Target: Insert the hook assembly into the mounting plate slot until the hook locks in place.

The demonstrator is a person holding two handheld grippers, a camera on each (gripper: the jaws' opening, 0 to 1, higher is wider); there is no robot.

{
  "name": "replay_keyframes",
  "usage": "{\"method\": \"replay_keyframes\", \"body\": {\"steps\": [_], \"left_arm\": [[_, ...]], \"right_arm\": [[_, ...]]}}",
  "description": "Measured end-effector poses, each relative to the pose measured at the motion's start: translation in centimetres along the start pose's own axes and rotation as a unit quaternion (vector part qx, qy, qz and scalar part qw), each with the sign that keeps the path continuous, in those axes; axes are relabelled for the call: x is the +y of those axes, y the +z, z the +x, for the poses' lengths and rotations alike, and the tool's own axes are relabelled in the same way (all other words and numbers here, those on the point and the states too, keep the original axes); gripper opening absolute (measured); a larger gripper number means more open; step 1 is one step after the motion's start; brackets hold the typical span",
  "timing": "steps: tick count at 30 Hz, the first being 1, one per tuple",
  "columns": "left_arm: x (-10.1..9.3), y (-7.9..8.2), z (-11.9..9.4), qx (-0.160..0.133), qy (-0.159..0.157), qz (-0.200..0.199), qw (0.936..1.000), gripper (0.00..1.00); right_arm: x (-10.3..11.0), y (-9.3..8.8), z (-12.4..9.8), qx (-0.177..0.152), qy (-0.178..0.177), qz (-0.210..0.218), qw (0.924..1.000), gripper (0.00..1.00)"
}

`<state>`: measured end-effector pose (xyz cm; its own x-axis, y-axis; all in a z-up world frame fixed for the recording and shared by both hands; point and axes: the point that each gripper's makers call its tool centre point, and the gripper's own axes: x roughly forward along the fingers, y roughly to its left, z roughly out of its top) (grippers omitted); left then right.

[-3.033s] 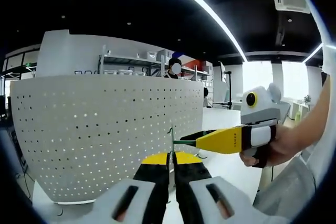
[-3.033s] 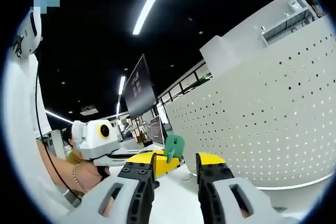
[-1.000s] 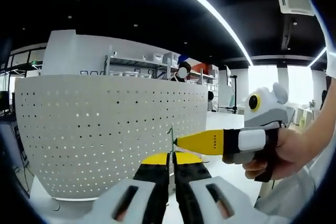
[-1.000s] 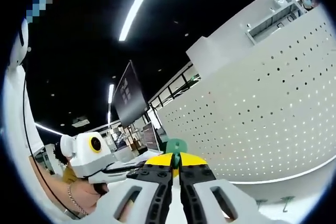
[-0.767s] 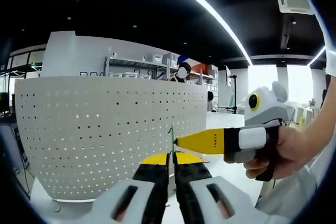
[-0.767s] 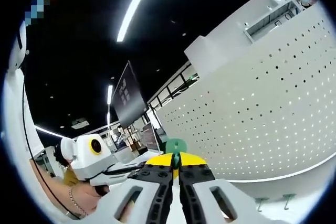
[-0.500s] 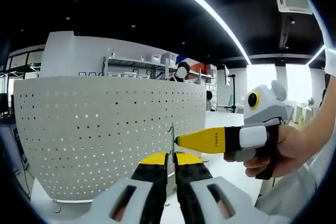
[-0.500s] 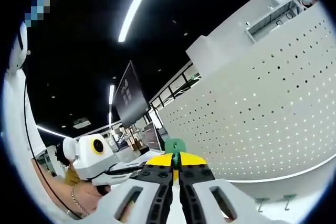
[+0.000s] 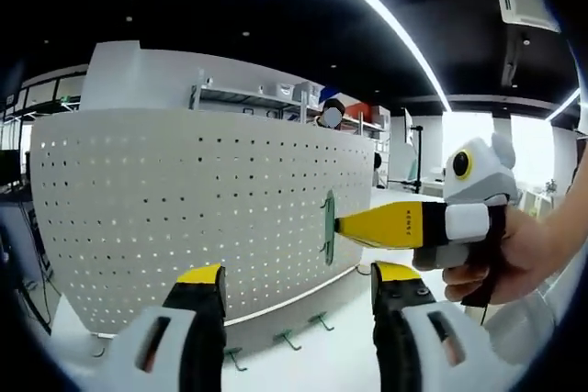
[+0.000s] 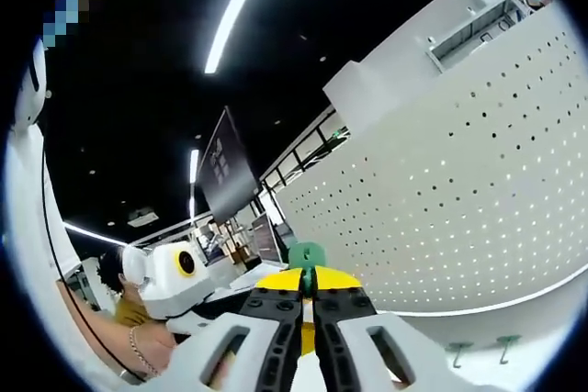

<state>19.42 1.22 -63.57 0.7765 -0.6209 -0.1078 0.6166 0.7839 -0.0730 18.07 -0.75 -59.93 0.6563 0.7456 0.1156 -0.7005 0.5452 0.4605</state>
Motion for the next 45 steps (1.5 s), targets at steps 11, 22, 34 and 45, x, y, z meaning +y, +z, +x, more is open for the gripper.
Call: {"method": "replay_keyframes", "body": {"steps": [11,22,34,45], "left_arm": [[0.1,-0.6,-0.1,0.011,0.004,0.001,0.9999,0.68],[0.0,-1.1,-0.1,0.018,0.005,-0.001,0.9998,0.69],[0.6,-1.4,-0.8,0.02,0.009,0.005,0.9998,0.69],[1.5,-2.2,-2.3,0.023,0.025,0.011,0.9994,0.69]], "right_arm": [[-1.9,0.4,-0.7,0.041,-0.085,-0.16,0.9825,0.0],[-4.7,0.6,-1.9,0.077,-0.174,-0.248,0.9499,0.0],[-6.3,2.5,-0.9,0.055,-0.186,-0.221,0.9558,0.0],[-7.3,4.4,0.6,0.036,-0.193,-0.218,0.956,0.0]]}}
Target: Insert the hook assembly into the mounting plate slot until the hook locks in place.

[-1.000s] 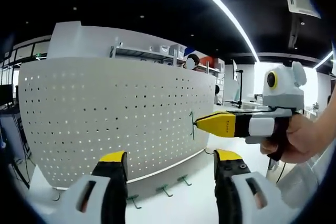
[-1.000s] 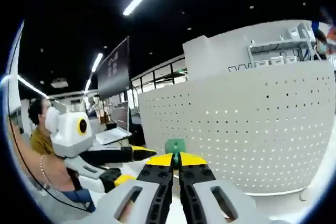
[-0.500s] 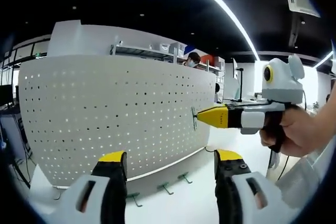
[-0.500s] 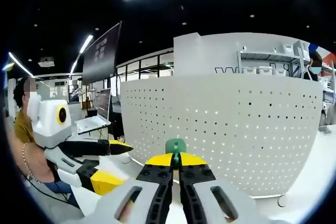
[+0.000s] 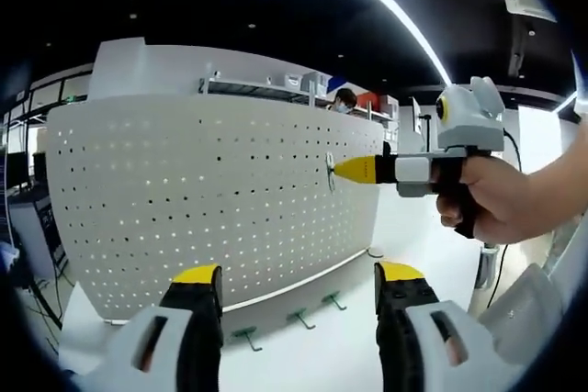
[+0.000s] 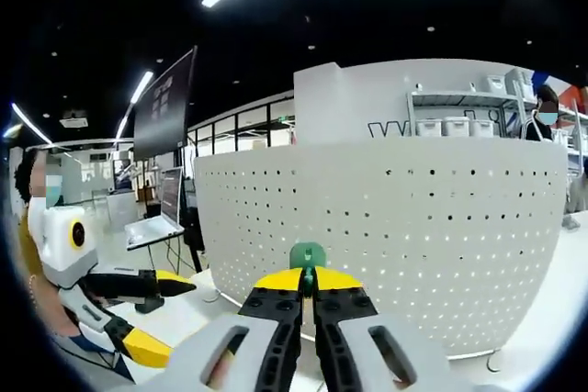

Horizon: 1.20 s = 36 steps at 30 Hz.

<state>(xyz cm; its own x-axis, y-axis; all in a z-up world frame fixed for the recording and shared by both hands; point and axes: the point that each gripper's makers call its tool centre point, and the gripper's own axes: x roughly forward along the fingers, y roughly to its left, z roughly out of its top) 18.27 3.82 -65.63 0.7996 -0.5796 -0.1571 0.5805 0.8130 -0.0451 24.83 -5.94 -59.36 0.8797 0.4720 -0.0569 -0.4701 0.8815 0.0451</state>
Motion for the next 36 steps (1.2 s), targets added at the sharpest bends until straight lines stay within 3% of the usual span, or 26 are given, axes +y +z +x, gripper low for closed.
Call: {"method": "replay_keyframes", "body": {"steps": [14,36], "left_arm": [[0.0,-0.8,-1.0,0.002,0.007,0.001,1.0,0.69],[0.5,-1.2,-2.6,-0.002,0.02,-0.008,0.9998,0.68]], "right_arm": [[-0.9,3.0,3.0,-0.032,-0.019,0.011,0.9992,0.0],[-1.6,5.1,6.4,-0.066,-0.06,0.003,0.996,0.0]]}}
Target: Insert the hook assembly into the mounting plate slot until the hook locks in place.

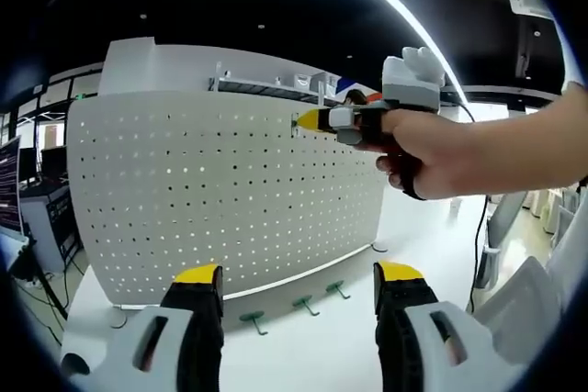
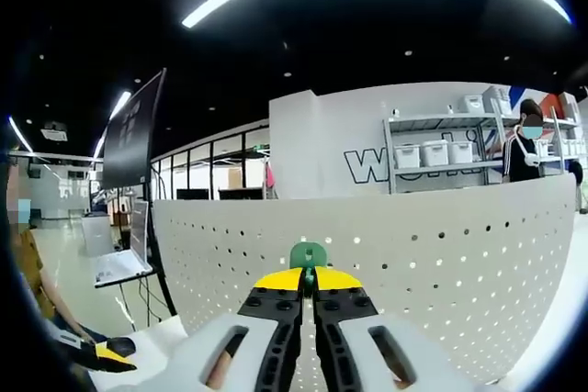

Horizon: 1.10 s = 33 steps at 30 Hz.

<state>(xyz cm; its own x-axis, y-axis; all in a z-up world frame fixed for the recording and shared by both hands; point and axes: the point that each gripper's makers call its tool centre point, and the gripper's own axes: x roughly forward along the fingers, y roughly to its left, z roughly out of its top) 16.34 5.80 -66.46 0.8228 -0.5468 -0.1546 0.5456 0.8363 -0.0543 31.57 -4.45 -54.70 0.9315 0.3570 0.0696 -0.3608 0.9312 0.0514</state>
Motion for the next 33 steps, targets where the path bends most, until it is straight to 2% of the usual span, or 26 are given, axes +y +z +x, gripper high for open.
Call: {"method": "replay_keyframes", "body": {"steps": [16,33], "left_arm": [[0.0,-0.2,-0.4,-0.001,0.0,0.0,1.0,0.68],[0.6,-1.6,-0.8,0.012,0.005,-0.001,0.9999,0.68]], "right_arm": [[0.3,0.3,2.2,-0.016,-0.015,-0.021,0.9995,0.0],[0.6,0.2,4.1,-0.016,-0.016,-0.039,0.999,0.0]]}}
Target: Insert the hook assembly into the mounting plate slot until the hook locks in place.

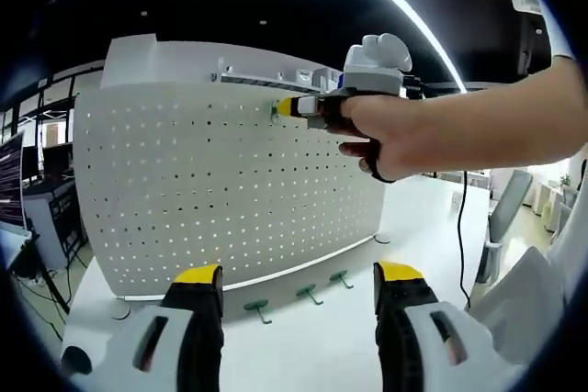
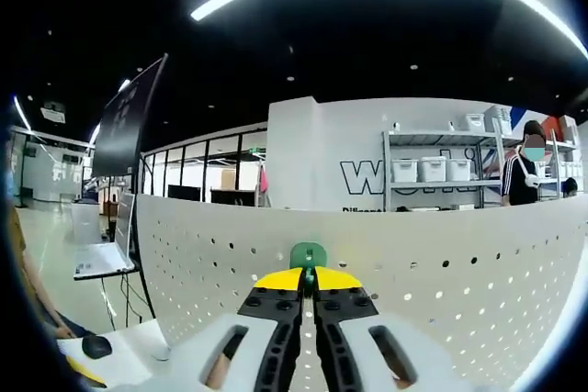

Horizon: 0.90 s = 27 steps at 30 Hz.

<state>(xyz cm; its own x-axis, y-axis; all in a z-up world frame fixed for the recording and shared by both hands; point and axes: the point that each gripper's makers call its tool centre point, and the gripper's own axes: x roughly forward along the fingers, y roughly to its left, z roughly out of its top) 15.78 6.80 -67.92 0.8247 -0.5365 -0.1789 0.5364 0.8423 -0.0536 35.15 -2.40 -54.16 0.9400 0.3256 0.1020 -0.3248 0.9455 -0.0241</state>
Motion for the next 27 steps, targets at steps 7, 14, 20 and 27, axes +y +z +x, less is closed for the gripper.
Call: {"method": "replay_keyframes", "body": {"steps": [7,14,20,27], "left_arm": [[0.0,-0.6,-0.2,0.005,0.002,-0.006,1.0,0.68],[0.3,-0.7,-0.1,0.008,0.005,-0.009,0.9999,0.68],[0.5,-0.7,-0.2,0.007,0.011,-0.006,0.9999,0.67],[0.3,-1.1,-0.8,0.012,0.01,-0.007,0.9999,0.68]], "right_arm": [[-0.1,-0.7,0.4,0.008,-0.001,0.004,1.0,0.0],[-0.2,-0.8,0.7,0.007,-0.006,0.007,0.9999,0.0],[0.0,-1.0,0.9,0.007,-0.018,-0.003,0.9998,0.01],[-0.2,-1.3,1.4,0.019,-0.085,-0.026,0.9959,0.01]]}}
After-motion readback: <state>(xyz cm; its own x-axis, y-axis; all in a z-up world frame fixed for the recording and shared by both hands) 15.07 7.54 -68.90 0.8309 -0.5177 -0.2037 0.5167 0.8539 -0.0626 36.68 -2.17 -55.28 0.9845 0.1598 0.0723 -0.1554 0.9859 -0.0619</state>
